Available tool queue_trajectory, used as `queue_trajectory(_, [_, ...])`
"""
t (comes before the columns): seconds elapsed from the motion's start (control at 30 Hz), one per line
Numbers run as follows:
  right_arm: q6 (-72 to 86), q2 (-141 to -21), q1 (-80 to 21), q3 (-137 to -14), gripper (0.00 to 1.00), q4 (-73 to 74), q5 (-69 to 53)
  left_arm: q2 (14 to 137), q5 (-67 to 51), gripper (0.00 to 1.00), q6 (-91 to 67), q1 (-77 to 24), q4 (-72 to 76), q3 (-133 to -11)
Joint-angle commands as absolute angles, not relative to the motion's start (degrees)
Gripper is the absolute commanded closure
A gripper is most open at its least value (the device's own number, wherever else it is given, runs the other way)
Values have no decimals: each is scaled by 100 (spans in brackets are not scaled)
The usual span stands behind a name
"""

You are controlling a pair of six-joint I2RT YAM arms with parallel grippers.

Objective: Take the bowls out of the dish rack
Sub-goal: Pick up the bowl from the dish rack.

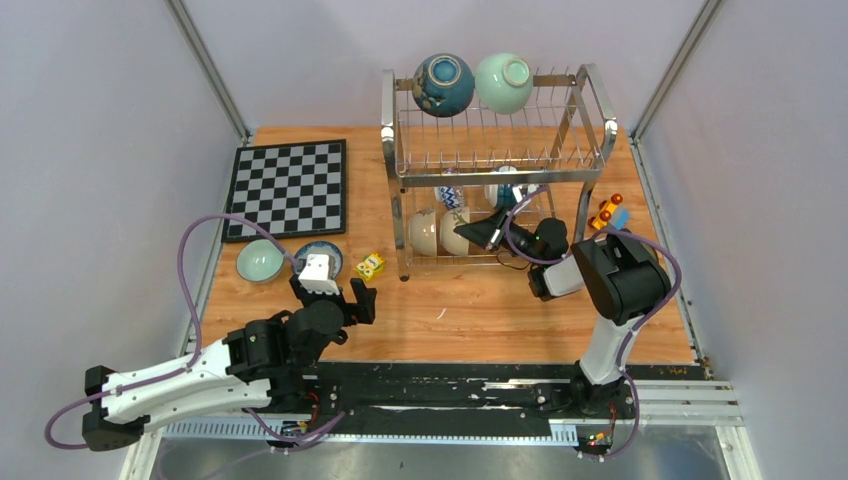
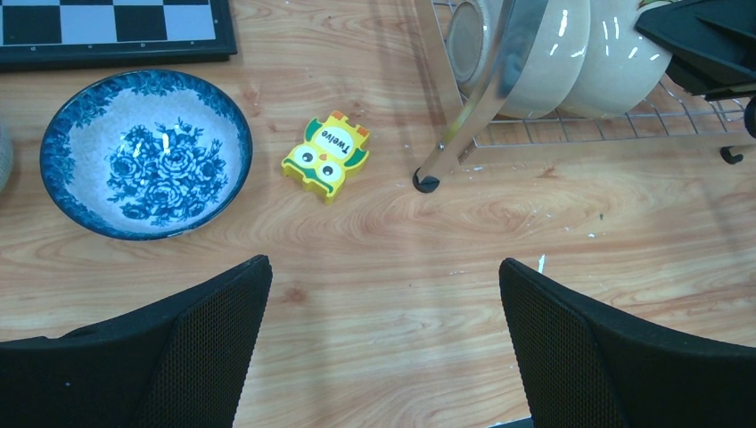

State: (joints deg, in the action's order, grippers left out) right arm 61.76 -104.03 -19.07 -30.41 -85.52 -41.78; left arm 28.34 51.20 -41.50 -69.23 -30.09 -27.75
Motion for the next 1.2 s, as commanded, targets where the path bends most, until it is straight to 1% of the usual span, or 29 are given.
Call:
queue_trajectory(0.0, [6473,-10382,-1865,-3143,100,-9130,-4378,2815,5221,0,-4189,-6952,-2872,-2762])
queue_trajectory(0.53, [6817,-9903,-1929,-3313,100,-9089,-4298,2729,5185,0,-4341,-6952,-2956,-2764])
queue_trajectory(1.17, [6258,-8861,-1805,-3068,100,-7965,-4372,2566,5243,0,-4385,-6952,-3127,-2773])
